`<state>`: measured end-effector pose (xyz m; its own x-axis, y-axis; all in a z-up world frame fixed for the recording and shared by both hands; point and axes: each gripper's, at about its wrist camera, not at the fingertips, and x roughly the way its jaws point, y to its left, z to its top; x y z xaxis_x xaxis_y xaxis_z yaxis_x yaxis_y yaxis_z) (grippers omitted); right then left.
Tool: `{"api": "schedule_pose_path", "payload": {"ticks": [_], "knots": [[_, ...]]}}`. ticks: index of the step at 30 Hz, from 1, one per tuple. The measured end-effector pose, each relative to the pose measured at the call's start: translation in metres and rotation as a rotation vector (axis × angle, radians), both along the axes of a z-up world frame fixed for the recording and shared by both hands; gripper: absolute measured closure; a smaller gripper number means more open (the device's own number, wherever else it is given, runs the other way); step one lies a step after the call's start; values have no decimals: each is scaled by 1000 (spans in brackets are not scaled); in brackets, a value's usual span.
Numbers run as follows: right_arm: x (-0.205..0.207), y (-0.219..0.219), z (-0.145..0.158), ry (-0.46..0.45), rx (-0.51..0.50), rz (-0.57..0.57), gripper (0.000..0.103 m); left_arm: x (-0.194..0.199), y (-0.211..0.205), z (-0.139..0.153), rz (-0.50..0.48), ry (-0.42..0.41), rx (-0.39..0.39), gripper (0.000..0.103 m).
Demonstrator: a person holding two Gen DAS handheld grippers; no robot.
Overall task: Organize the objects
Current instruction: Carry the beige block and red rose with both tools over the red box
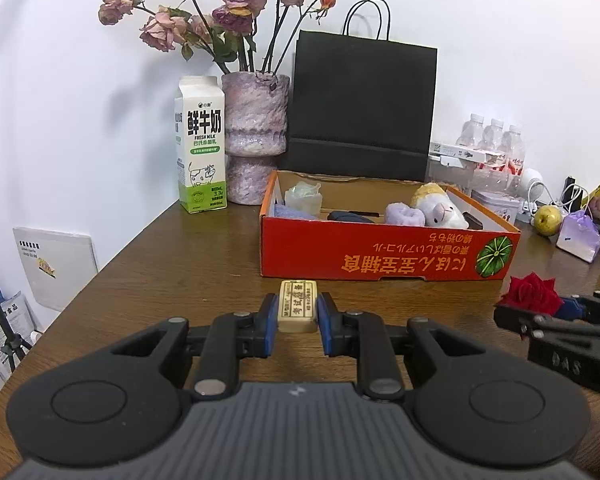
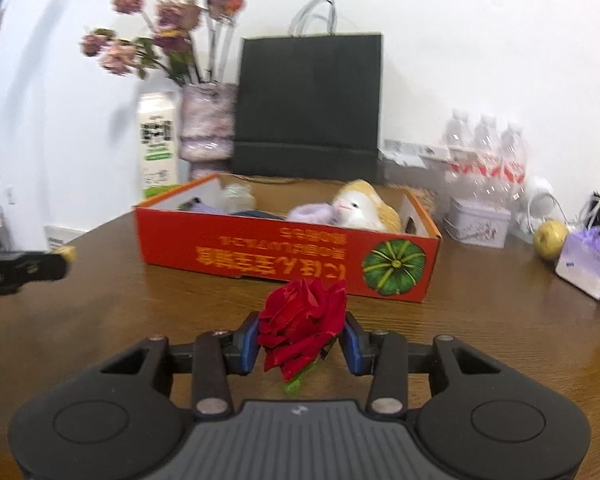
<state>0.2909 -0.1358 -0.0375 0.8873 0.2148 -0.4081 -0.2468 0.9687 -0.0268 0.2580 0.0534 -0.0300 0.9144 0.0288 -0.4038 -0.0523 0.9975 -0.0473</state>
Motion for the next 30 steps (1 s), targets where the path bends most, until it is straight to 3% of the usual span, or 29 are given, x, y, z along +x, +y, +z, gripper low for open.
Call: {"api": "schedule_pose_path", "payload": {"ticks": [14,30], "knots": [[-33,6,8,-50,3,55,63,-8,-18,5,-23,-28,9,81],[-15,-15,39,-122,61,35,63,9,-46,26,-43,-42,11,81]]}}
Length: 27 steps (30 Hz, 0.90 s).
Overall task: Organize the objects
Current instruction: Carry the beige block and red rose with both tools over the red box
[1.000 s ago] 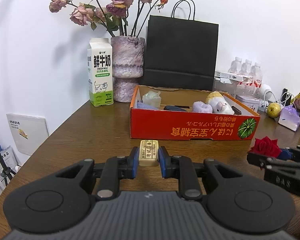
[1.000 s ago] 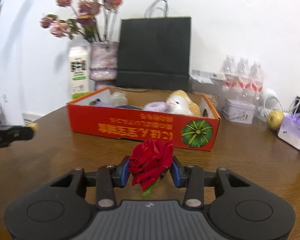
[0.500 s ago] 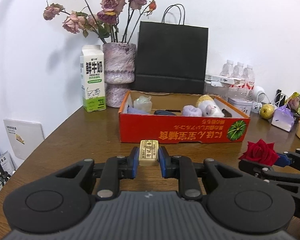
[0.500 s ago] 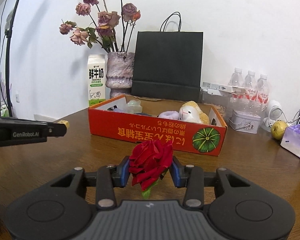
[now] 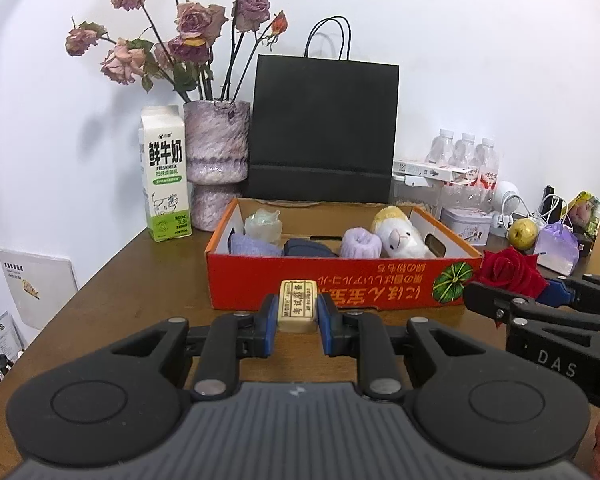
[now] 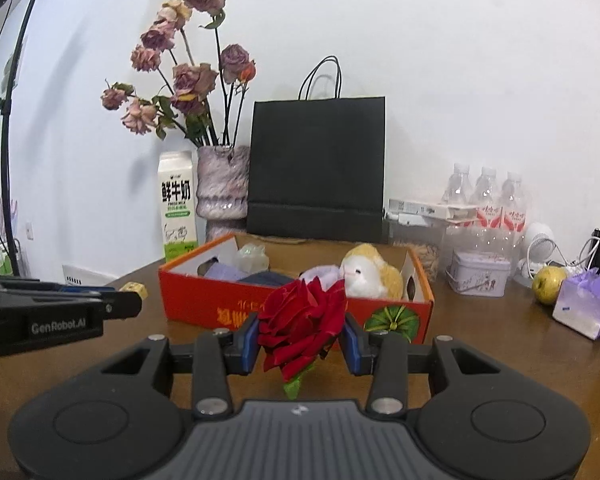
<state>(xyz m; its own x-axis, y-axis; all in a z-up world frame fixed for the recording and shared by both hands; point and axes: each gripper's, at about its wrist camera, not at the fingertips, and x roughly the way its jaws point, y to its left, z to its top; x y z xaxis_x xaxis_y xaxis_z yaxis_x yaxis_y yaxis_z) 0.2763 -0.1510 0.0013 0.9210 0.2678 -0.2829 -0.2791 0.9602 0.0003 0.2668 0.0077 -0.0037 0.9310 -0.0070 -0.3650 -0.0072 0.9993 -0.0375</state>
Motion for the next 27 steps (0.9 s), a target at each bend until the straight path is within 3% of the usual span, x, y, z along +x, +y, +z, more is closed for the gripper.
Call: {"api": "schedule_pose_path", "payload": {"ticks": [27], "knots": [[70,6,19,-18,44,31,63,72,3,16,22,-27,-70,81]]}}
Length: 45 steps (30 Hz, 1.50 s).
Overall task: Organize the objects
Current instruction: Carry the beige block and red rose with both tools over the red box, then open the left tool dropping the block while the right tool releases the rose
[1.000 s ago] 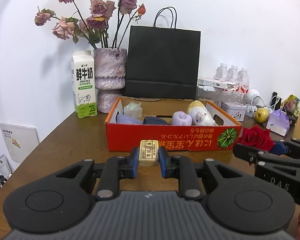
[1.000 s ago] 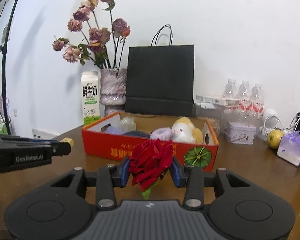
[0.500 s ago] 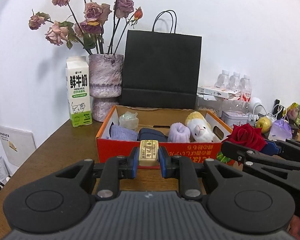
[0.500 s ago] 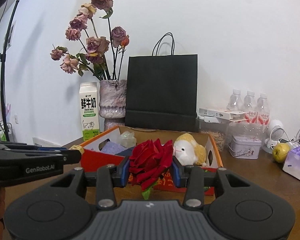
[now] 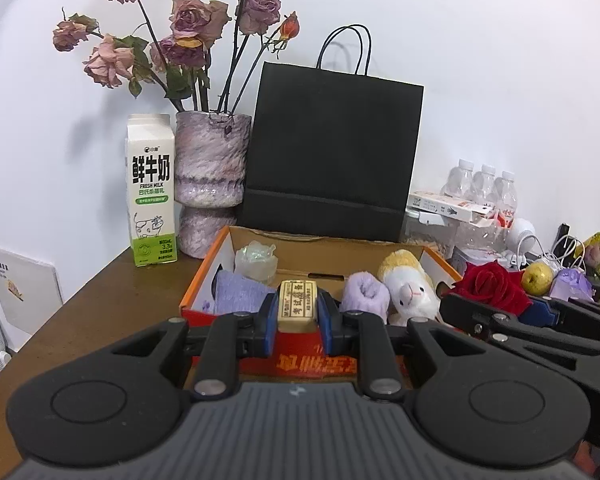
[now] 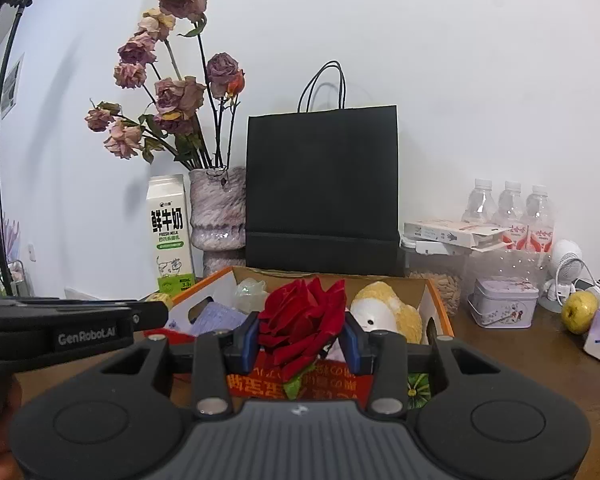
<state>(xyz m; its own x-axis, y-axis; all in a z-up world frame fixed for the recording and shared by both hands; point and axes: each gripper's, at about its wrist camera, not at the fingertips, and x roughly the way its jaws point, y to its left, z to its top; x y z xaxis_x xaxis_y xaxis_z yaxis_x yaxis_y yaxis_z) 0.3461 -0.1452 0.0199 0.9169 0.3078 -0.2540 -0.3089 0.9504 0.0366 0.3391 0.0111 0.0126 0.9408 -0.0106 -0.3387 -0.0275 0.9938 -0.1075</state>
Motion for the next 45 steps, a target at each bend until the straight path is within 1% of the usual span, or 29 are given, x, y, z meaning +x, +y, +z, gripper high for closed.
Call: {"api": "schedule_pose_path", "payload": {"ticks": [17,35,45], "knots": [[62,13,-1,-9,-16,13,63,53,5,1,-8,-17,3,81],[123,21,-10,-7,-48,12,63,114,9,-6,-7,-3,14,81],[149,25,-16,5,-67,-1,63,141,13,-7,5,-1,14,81]]}}
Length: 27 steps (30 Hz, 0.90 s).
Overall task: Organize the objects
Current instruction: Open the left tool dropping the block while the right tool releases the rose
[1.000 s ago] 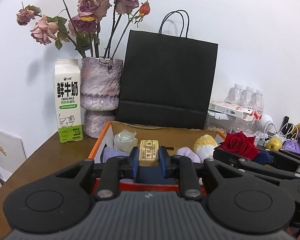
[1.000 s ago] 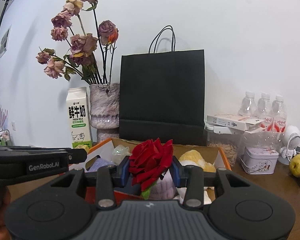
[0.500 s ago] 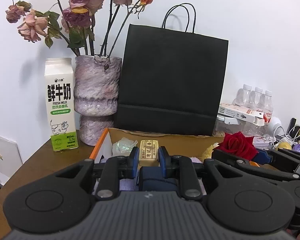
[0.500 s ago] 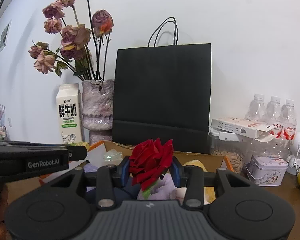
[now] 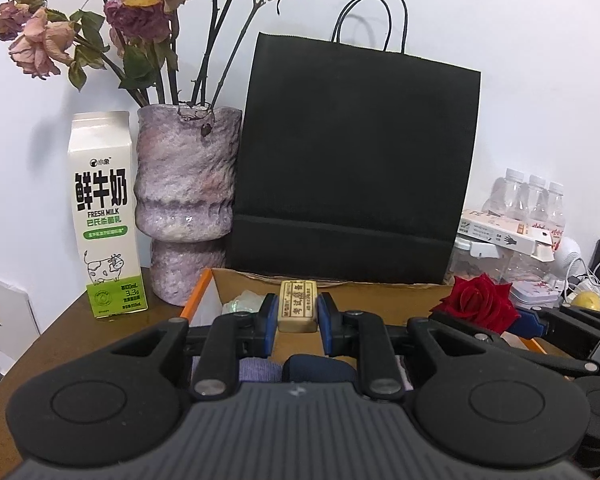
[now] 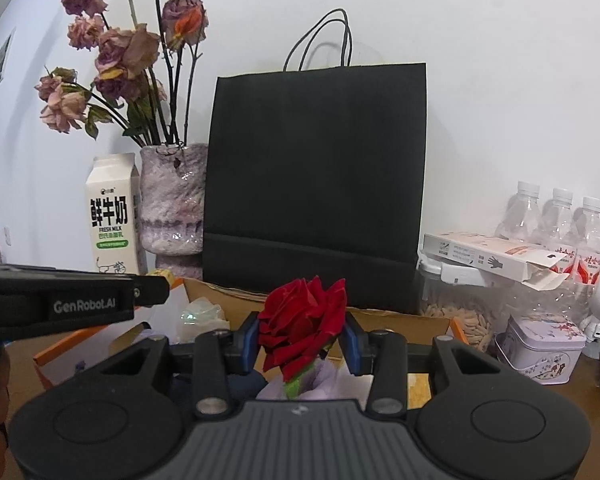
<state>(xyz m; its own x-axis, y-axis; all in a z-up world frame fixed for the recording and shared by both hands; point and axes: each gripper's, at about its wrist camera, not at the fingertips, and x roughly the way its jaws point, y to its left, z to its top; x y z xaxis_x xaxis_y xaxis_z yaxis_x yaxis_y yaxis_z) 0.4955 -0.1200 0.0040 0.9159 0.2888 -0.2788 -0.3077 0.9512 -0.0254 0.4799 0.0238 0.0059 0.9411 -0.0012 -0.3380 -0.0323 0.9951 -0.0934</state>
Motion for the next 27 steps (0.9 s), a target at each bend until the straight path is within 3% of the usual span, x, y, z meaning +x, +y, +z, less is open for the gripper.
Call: {"api": "schedule_pose_path", "payload": {"ticks": [8,10,12,13,14,16,27], "knots": [[14,4,-4,38,-11,-13,63,16,3,-4,5,21,-4,81],[16,3,-6,53,-17,-19,60,17,5,-6,11,28,-6,75],[17,3,-8,63,-22,-32,43,16,7,-6,28,22,-6,32],[17,2,-9,63,-22,-41,21,14,7,-5,39,10,-3,19],[16,1,-9,59,-22,-51,3,12,8,-5,52,-6,3,0],[14,-1,-7,41,-18,-72,0,9,9,-4,70,-34,17,0],[13,-4,-7,66,-7,-75,0,9,17,-5,95,-2,35,0]]}}
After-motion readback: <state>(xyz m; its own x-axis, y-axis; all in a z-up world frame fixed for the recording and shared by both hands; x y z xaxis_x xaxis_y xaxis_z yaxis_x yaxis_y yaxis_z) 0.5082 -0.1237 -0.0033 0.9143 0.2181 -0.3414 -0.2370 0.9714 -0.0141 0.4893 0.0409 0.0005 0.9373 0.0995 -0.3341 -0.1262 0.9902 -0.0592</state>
